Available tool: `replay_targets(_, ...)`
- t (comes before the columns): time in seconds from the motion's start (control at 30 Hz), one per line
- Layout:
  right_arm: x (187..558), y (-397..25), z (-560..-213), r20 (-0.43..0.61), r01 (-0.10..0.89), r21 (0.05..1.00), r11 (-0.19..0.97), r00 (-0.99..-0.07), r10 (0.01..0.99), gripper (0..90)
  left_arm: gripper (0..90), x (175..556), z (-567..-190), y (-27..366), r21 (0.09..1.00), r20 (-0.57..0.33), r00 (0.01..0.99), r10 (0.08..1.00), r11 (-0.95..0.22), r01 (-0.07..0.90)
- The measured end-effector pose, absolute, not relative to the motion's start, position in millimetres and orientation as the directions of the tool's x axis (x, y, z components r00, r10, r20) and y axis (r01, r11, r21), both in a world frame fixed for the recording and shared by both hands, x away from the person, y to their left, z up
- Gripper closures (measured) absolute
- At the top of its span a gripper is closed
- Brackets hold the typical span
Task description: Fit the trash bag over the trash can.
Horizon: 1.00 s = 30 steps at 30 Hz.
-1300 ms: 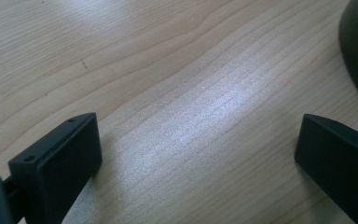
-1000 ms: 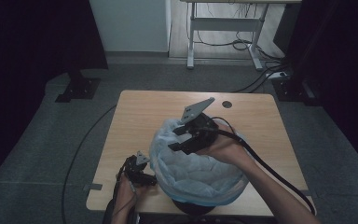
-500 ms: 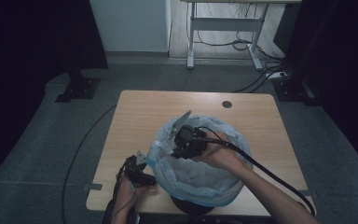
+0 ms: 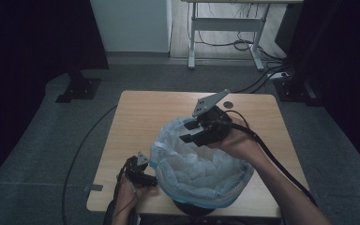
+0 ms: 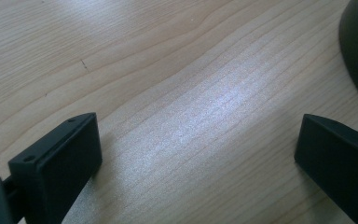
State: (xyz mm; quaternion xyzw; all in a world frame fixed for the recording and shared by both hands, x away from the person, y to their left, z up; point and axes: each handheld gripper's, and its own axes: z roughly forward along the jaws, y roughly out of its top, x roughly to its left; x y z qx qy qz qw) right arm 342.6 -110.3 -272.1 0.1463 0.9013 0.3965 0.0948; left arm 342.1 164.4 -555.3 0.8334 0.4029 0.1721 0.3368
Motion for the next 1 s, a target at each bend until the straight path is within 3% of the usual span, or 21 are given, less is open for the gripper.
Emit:
replay_targets(0.37, 357.0, -115.4, -287.4, -0.142, 0.223, 0.702, 0.677, -0.887, 0.439, 55.7, 0.2, 342.1, -555.3, 164.4, 0.700, 0.015, 0.616, 0.788, -0.448, 0.556)
replay_targets(0.6, 362.0, -111.9, -299.5, -0.192, 0.247, 0.619, 0.745, -0.873, 0.448, 64.7, 0.2, 342.0, -555.3, 164.3, 0.700, 0.016, 0.616, 0.788, -0.448, 0.556)
replay_targets(0.83, 362.1, -97.7, -316.5, -0.172, 0.259, 0.534, 0.805, -0.899, 0.404, 65.7, 0.2, 342.1, -555.3, 164.4, 0.700, 0.016, 0.616, 0.788, -0.448, 0.555)
replay_targets(1.0, 359.3, -109.4, -299.5, -0.094, 0.263, 0.629, 0.732, -0.908, 0.408, 58.0, 0.2, 342.0, -555.3, 164.4, 0.700, 0.016, 0.616, 0.788, -0.448, 0.556)
